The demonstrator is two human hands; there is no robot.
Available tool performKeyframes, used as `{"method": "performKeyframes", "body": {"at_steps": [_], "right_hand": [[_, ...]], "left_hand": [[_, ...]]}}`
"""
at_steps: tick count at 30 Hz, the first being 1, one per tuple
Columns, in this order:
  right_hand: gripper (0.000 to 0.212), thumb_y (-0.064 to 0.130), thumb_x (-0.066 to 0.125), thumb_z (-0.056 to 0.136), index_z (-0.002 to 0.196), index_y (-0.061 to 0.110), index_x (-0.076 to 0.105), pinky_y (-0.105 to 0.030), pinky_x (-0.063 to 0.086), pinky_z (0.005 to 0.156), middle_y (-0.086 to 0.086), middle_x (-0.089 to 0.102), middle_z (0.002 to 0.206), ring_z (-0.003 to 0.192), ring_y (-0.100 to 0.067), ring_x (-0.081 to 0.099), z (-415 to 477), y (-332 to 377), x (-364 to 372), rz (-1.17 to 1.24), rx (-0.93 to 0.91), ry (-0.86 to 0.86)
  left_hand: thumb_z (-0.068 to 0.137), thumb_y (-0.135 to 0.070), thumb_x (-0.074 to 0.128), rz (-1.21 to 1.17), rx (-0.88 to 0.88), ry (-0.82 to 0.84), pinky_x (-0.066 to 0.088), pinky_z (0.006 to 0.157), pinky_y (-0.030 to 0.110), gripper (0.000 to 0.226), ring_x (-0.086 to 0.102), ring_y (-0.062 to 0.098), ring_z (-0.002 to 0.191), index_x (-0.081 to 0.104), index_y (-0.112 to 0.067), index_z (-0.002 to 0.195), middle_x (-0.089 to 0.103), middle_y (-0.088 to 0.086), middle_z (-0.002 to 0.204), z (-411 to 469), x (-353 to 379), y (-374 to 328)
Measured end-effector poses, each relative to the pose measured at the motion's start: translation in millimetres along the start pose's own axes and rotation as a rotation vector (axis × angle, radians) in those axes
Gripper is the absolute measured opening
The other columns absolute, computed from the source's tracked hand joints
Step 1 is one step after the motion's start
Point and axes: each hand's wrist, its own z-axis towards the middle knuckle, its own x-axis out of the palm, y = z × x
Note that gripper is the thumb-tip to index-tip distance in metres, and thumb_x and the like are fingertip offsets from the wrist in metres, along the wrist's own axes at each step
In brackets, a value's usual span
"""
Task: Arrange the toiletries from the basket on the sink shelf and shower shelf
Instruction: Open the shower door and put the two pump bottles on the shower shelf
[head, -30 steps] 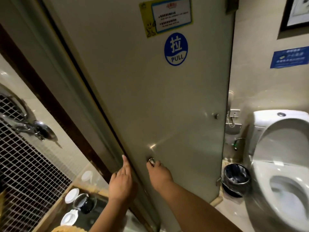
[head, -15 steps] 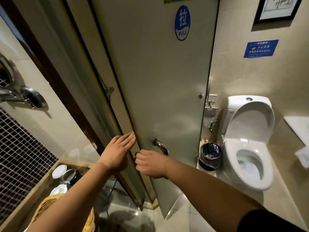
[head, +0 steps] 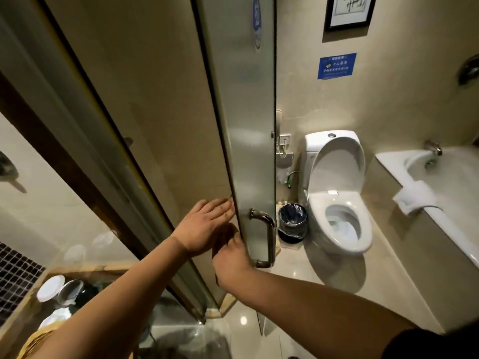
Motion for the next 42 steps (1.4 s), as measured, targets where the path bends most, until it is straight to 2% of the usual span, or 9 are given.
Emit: {"method": "performKeyframes", "body": {"at_steps": [3, 9, 13, 17, 20, 23, 30, 38, 42], "right_hand": [[0.078, 0.041, 0.049, 0.095, 0.150, -0.007, 0.022, -0.058, 0.008, 0.114, -0.030, 0.028, 0.154, 0.143, -0.047, 0.019, -2.7, -15.9, 8.1, 0.052, 0.129, 0.054], [0.072, 0.040, 0.037, 0.099, 0.155, 0.001, 0.013, -0.060, 0.002, 0.115, -0.029, 0.007, 0.160, 0.147, -0.048, -0.002, -16.1, -69.0, 23.3, 0.095, 0.402, 0.142], [0.073, 0.041, 0.033, 0.100, 0.156, 0.004, 0.006, -0.062, -0.010, 0.114, -0.027, 0.002, 0.161, 0.146, -0.049, -0.010, -35.8, -109.6, 40.3, 0.090, 0.465, 0.168], [0.079, 0.038, 0.047, 0.093, 0.156, 0.006, 0.012, -0.056, -0.022, 0.112, -0.025, 0.005, 0.162, 0.147, -0.045, -0.013, -61.9, -158.5, 62.1, 0.192, 0.469, 0.059], [0.089, 0.028, 0.056, 0.089, 0.157, 0.007, 0.004, -0.040, -0.019, 0.116, -0.019, 0.000, 0.164, 0.150, -0.034, -0.010, -82.5, -200.8, 76.2, 0.411, 0.480, -0.062], [0.095, 0.026, 0.059, 0.087, 0.158, 0.011, -0.002, -0.036, -0.012, 0.119, -0.012, -0.005, 0.165, 0.151, -0.026, -0.011, -96.7, -232.5, 88.4, 0.571, 0.499, -0.131], [0.083, 0.036, 0.052, 0.092, 0.158, 0.011, 0.008, -0.037, -0.005, 0.122, -0.008, 0.006, 0.166, 0.152, -0.023, -0.004, -108.1, -299.8, 120.4, 0.610, 0.550, -0.237], [0.099, 0.034, 0.061, 0.086, 0.158, 0.009, -0.002, -0.039, -0.009, 0.121, -0.009, -0.007, 0.165, 0.149, -0.023, -0.019, -87.2, -346.7, 159.5, 0.619, 0.779, -0.238], [0.096, 0.026, 0.061, 0.084, 0.158, 0.009, 0.001, -0.038, -0.011, 0.120, -0.011, -0.003, 0.165, 0.151, -0.023, -0.014, -82.8, -374.1, 171.6, 0.594, 0.815, -0.227]], "left_hand": [[0.087, -0.030, 0.032, -0.014, 0.069, -0.017, 0.040, 0.103, 0.049, 0.062, 0.043, 0.031, 0.140, 0.048, -0.022, 0.146, 0.043, 0.004, 0.155, 20.6, 5.5, -11.9], [0.096, -0.043, 0.049, -0.001, 0.186, -0.047, 0.025, 0.114, 0.050, 0.073, 0.016, 0.027, 0.152, 0.008, -0.039, 0.157, 0.000, -0.006, 0.165, 79.5, 25.3, -44.1], [0.096, -0.033, 0.053, -0.052, 0.250, -0.098, 0.026, 0.113, 0.050, 0.079, 0.016, 0.026, 0.152, 0.003, -0.037, 0.157, 0.003, -0.002, 0.166, 121.6, 38.4, -79.1], [0.092, -0.026, 0.052, -0.055, 0.293, -0.084, 0.023, 0.115, 0.048, 0.083, 0.007, 0.019, 0.153, 0.002, -0.037, 0.158, -0.007, -0.007, 0.166, 169.6, 50.8, -101.7], [0.082, -0.015, 0.047, -0.052, 0.260, -0.040, 0.020, 0.120, 0.048, 0.095, -0.005, 0.016, 0.153, -0.009, -0.035, 0.156, -0.017, -0.012, 0.164, 201.1, 63.1, -117.2], [0.076, -0.012, 0.052, -0.140, 0.159, -0.007, 0.017, 0.122, 0.043, 0.109, -0.007, 0.015, 0.153, -0.020, -0.036, 0.154, -0.018, -0.014, 0.164, 225.9, 77.3, -140.5], [0.083, -0.022, 0.060, -0.299, -0.057, -0.032, 0.000, 0.123, 0.033, 0.104, -0.015, 0.015, 0.151, -0.012, -0.022, 0.158, -0.013, -0.004, 0.166, 287.2, 98.7, -192.1], [0.080, -0.034, 0.078, -0.341, 0.045, 0.018, 0.025, 0.120, 0.034, 0.103, -0.012, 0.014, 0.152, 0.013, -0.018, 0.159, 0.000, -0.002, 0.168, 347.0, 106.5, -199.0], [0.081, -0.015, 0.075, -0.334, 0.069, 0.019, 0.023, 0.118, 0.033, 0.102, -0.008, 0.015, 0.153, 0.010, -0.020, 0.160, 0.001, -0.003, 0.168, 371.6, 113.0, -202.1]]}}
